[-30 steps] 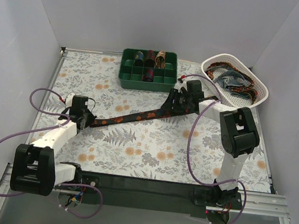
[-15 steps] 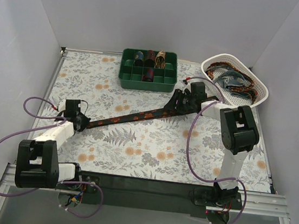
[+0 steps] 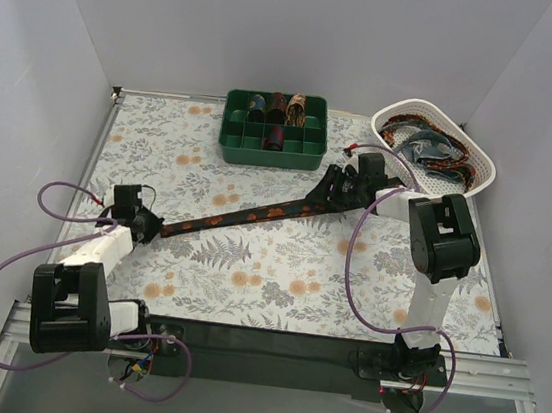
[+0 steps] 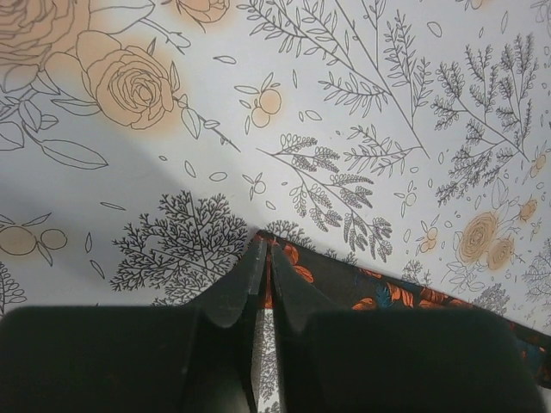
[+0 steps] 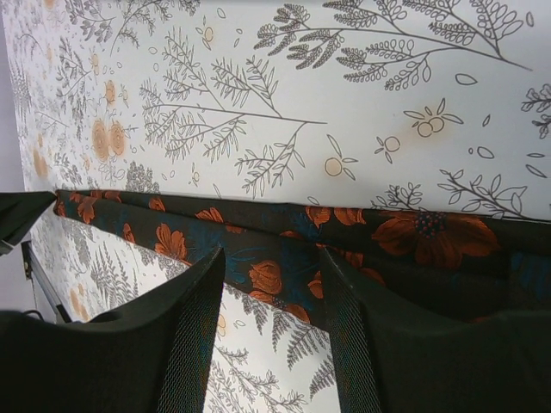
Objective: Roll the ties
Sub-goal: Flatten the tie
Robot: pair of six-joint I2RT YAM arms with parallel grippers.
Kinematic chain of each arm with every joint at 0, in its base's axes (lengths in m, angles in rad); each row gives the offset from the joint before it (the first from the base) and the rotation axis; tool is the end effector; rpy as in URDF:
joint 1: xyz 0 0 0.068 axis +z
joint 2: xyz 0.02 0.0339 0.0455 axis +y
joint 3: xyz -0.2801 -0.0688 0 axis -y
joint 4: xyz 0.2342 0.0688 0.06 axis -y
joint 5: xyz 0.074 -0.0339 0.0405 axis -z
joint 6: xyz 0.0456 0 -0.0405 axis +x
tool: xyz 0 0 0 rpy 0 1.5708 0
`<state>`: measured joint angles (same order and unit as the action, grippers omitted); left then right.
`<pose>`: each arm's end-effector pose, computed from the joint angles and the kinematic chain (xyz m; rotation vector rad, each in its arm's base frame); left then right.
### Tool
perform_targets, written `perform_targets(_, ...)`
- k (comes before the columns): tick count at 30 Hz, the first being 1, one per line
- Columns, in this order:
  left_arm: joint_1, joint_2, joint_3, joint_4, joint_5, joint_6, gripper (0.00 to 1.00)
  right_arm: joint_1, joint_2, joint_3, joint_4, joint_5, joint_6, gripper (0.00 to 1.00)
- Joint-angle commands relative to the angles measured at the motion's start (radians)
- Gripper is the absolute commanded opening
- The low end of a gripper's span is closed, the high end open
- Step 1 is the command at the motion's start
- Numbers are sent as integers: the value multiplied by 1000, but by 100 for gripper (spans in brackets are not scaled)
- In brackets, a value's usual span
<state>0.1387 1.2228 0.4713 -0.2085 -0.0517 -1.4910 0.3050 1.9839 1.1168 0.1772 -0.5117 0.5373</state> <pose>0.2028 0.0307 0.1628 -1.9034 1.7654 -0.4598 0.3915 0.1467 0.1579 -0.0154 2.3607 1.0108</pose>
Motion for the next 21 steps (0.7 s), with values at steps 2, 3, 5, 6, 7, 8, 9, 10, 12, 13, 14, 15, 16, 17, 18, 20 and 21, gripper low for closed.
perform_targets(2,12,-49,69,-54,-13,98,17,-20,-13,32,-53,56,-89,48)
perform_targets(3,10,-49,79,-66,-22,109,22,-18,-17,38,-54,55,-97,48)
perform_targets(5,12,-62,111,-95,-36,149,28,-18,-36,57,-62,53,-111,49)
perform_targets(6,10,-65,121,-109,-46,164,37,-11,-42,64,-68,53,-129,49)
perform_targets(7,12,-68,125,-117,-48,176,39,-9,-48,69,-80,59,-138,50)
perform_targets(8,12,-69,133,-121,-48,204,42,-3,-62,81,-88,64,-149,50)
perform_targets(9,12,-69,133,-123,-37,218,44,6,-71,86,-96,70,-166,51)
perform_targets(10,12,-65,133,-130,-15,228,44,11,-85,89,-108,82,-174,51)
perform_targets(12,10,-54,132,-141,6,245,44,29,-97,98,-114,91,-183,52)
perform_targets(13,10,-52,127,-141,33,248,44,32,-109,100,-120,98,-188,52)
perform_targets(14,12,-42,119,-141,47,258,43,42,-115,101,-120,96,-188,52)
perform_targets(15,12,-36,116,-141,50,267,41,46,-120,103,-120,96,-188,52)
perform_targets(16,10,-26,113,-143,94,273,38,52,-129,106,-120,90,-191,52)
perform_targets(17,12,-19,113,-144,102,281,37,60,-132,109,-120,85,-195,52)
perform_targets(18,12,-6,112,-150,107,287,35,75,-135,120,-122,78,-201,52)
perform_targets(20,12,3,112,-152,119,291,33,97,-138,132,-125,75,-212,52)
perform_targets(21,12,6,115,-157,124,291,32,115,-140,138,-130,75,-214,52)
